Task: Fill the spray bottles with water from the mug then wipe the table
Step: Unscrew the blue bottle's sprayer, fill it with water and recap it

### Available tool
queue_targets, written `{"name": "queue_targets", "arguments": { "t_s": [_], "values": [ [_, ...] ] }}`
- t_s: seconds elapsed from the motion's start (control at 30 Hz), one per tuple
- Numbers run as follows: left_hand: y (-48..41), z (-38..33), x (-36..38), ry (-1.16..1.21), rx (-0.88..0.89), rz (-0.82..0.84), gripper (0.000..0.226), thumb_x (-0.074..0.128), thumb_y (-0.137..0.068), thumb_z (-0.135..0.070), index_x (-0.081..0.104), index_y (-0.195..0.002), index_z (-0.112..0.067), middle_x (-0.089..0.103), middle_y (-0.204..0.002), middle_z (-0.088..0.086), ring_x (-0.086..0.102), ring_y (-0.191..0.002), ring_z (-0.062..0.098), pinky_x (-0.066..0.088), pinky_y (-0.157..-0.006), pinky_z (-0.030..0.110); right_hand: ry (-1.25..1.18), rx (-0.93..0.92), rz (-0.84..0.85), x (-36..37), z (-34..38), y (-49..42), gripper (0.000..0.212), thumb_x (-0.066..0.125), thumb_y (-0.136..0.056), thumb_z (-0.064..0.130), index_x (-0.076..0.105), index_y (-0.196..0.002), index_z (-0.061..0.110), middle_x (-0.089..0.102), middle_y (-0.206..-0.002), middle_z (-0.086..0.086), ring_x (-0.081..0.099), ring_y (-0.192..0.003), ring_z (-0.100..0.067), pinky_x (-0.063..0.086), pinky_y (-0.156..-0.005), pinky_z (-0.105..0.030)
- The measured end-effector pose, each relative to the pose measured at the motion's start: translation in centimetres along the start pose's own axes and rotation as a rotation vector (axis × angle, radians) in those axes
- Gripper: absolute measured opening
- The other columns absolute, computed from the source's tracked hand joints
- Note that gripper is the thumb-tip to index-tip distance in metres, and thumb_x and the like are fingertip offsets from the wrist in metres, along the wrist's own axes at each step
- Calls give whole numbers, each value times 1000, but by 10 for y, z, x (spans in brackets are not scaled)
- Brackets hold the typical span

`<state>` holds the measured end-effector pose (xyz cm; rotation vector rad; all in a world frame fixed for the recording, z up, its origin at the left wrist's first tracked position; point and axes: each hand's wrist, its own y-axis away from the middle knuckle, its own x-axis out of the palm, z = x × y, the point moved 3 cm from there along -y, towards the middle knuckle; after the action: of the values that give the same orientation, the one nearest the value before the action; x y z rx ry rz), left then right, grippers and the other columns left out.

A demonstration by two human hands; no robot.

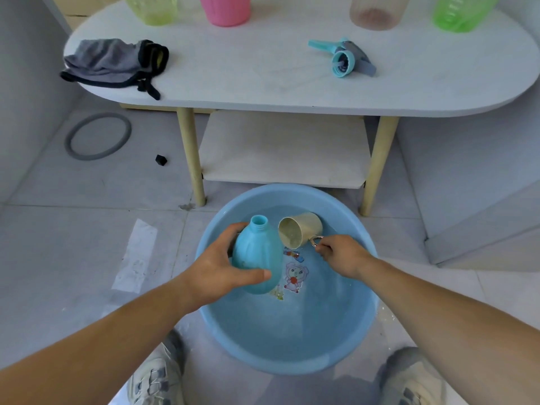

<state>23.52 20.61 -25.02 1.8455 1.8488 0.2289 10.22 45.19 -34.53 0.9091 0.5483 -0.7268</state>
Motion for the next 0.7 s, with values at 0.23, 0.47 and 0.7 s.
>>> {"name": "queue_targets", "arguments": {
  "t_s": [0.23,0.47,0.7],
  "values": [
    [6,-8,-5,18,39,-3,86,94,-61,-32,51,-135,-42,68,-122,-7,69,-112,16,62,-91,44,-328,29,-107,-22,17,8,33,51,-101,31,66,-76,14,72,-80,-1,70,-87,-22,54,-82,-35],
    [24,-27,-11,32,79,-25,80,95,-68,-21,52,-131,-43,67,-121,-3,71,-108,18,64,-86,42,-530,-84,-180,-86,65,51,33,49,-102,16,61,-72,10,66,-70,-5,64,-70,-17,56,-81,-32],
    [47,-63,-20,14,144,-30,76,93,-72,-13,52,-131,-40,68,-119,-4,72,-103,13,64,-82,37,-417,-254,-252,-148,131,124,32,50,-102,19,63,-74,10,68,-73,-4,63,-62,-4,52,-70,-15]
  ]
}}
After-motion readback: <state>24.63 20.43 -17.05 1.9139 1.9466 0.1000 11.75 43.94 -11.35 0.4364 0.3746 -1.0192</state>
